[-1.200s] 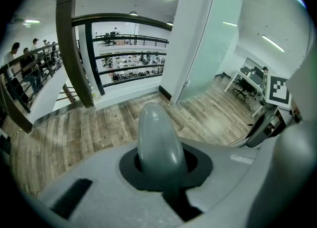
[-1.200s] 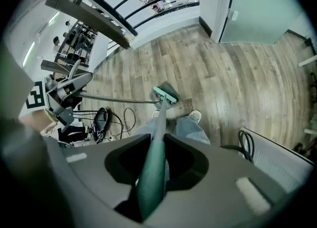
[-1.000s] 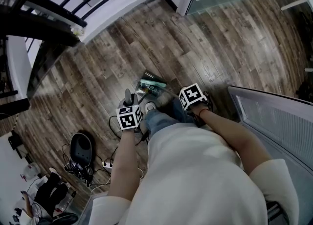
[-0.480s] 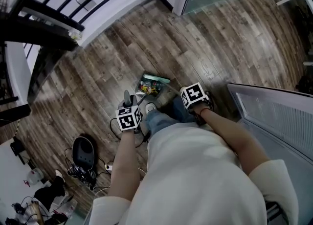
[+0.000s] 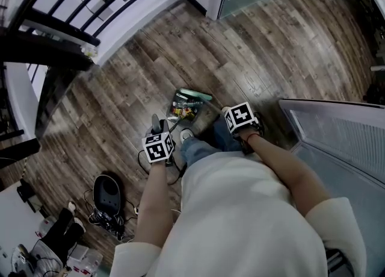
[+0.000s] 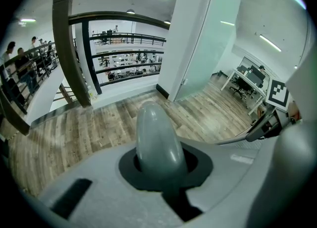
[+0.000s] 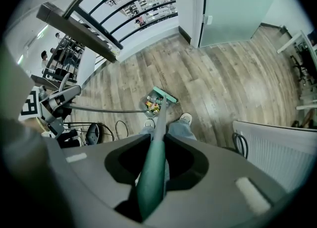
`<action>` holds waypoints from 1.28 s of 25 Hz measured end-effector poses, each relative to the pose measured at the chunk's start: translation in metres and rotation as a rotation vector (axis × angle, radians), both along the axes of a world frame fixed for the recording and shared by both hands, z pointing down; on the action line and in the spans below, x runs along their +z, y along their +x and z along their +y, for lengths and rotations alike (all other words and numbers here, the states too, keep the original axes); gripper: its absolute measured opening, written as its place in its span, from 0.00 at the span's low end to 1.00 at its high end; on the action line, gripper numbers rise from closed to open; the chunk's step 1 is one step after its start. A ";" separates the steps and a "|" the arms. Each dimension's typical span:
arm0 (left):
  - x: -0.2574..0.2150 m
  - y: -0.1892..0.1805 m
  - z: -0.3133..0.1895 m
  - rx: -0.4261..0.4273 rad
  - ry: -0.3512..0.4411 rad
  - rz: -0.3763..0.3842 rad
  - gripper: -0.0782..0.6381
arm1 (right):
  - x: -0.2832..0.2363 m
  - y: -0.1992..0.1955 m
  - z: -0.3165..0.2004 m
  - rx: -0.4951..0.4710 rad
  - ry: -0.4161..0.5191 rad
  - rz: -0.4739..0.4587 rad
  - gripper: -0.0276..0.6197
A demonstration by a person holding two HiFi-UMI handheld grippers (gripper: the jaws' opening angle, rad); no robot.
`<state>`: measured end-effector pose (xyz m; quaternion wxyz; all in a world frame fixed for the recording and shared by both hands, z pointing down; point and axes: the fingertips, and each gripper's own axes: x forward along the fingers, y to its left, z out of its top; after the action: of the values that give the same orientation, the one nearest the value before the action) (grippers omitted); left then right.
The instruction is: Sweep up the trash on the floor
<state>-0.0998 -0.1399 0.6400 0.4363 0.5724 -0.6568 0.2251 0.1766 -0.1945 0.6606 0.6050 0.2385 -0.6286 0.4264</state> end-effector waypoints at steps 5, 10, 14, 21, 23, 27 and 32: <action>0.001 0.001 0.000 0.008 -0.001 0.006 0.15 | -0.001 0.002 0.004 0.043 -0.001 -0.001 0.19; 0.001 0.003 0.002 0.020 -0.003 0.013 0.15 | -0.003 0.004 0.008 0.080 0.010 -0.011 0.19; 0.001 0.002 0.002 0.030 -0.001 0.020 0.15 | -0.004 0.004 0.010 0.132 0.012 -0.021 0.19; 0.000 0.003 0.002 0.060 0.000 0.042 0.16 | -0.005 0.006 0.016 0.219 0.012 -0.026 0.19; 0.001 0.004 0.003 0.068 0.000 0.046 0.16 | -0.005 0.008 0.018 0.244 0.015 -0.026 0.19; 0.002 0.004 0.004 0.082 -0.003 0.056 0.17 | -0.004 0.008 0.021 0.302 0.025 -0.033 0.19; 0.003 0.005 0.005 0.099 -0.006 0.065 0.17 | -0.004 0.008 0.026 0.359 0.026 -0.040 0.19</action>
<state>-0.0953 -0.1354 0.6429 0.4474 0.6099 -0.6124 0.2298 0.1844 -0.1681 0.6564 0.5034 0.3465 -0.5933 0.5240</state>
